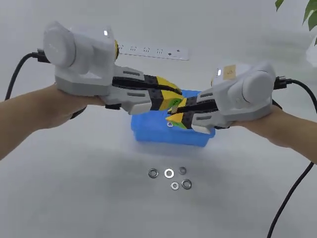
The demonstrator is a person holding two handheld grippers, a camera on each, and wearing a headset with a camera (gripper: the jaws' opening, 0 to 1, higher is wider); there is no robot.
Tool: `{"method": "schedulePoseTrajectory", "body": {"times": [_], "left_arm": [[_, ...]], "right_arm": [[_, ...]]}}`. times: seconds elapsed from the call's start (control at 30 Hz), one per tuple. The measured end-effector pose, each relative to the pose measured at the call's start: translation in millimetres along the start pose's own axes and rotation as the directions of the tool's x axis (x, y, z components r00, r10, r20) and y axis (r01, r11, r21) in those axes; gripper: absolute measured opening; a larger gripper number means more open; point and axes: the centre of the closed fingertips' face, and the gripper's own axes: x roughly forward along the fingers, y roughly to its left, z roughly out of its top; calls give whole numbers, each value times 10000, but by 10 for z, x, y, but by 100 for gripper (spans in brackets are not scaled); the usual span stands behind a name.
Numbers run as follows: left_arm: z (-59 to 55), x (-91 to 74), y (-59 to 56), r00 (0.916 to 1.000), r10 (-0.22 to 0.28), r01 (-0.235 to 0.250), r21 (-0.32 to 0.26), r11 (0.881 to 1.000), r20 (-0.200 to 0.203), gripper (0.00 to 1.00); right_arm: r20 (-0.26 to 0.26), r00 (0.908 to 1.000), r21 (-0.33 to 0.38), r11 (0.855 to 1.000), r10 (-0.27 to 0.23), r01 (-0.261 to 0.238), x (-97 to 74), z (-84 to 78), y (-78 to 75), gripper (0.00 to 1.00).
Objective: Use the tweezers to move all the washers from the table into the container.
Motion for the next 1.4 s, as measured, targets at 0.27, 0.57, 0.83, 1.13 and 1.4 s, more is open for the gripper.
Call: {"method": "schedulePoseTrajectory", "body": {"times": [0.27,0.57,0.83,1.13,1.4], "left_arm": [[12,-73,-33,9989,154,-104,1121,9936,-437,5],[152,-82,-8,9972,501,-390,1860,9818,-553,5],[320,-183,-36,9955,823,-713,2018,9768,-465,5],[429,-396,-183,9916,1213,-1083,2232,9687,-452,5],[324,-499,-409,9900,1297,-1159,2023,9724,-564,5]], "right_arm": [[-43,10000,-286,9996,16,-17,-2,39,40,10],[10,9986,-624,9966,-532,532,-87,172,-20,17],[751,9930,-100,9957,-912,922,-272,332,1,27],[884,9876,-184,9911,-1295,1316,-620,312,186,38],[1174,9658,897,9710,-2311,2214,-906,161,399,50]]}}
